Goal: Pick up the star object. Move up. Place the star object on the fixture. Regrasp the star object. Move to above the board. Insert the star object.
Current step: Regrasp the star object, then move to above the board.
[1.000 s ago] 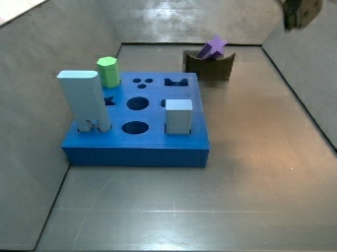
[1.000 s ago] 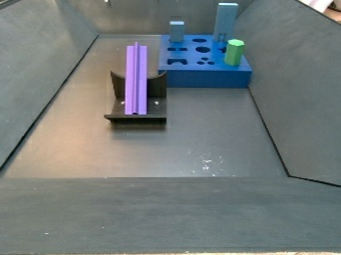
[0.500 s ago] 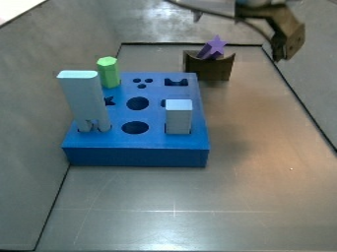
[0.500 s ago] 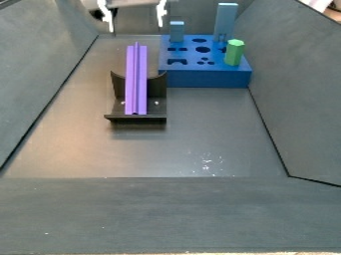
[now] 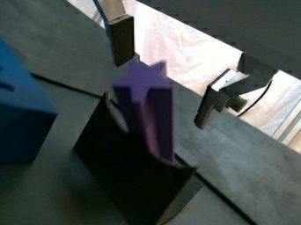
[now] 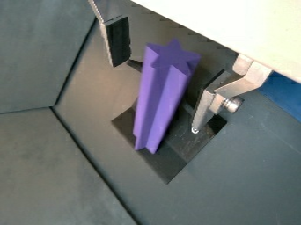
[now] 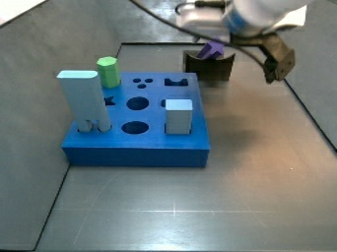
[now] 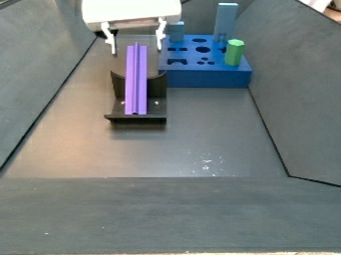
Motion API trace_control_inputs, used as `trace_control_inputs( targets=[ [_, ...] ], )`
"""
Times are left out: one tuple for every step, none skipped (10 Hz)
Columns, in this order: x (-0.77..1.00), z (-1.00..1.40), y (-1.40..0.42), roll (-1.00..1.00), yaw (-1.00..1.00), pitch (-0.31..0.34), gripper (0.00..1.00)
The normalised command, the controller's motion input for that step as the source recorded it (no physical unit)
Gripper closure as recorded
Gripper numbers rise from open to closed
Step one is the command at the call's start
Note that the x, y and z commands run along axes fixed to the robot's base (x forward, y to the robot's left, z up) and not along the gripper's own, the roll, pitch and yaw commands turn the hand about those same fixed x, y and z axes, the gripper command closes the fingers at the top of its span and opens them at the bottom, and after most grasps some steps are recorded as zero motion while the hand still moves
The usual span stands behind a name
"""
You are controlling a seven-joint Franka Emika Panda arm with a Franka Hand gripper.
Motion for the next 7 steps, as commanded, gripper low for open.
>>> trace_control_inputs(
  targets=[
    [0.08, -0.34, 0.00, 0.07, -0.01, -0.014, 0.00],
    [0.08, -0.21, 0.00, 0.07, 0.00, 0.001, 0.00],
    [0.00, 0.00, 0.00, 0.00, 0.00, 0.000, 1.00],
    [-0.11, 1.00, 0.04, 0.27, -0.08, 0.297, 1.00],
    [-0.11, 1.00, 0.04, 0.25, -0.07, 0.287, 1.00],
    [-0.10, 1.00, 0.03, 0.16, 0.02, 0.238, 1.00],
    [-0.10, 1.00, 0.03, 0.10, 0.08, 0.211, 1.00]
  ],
)
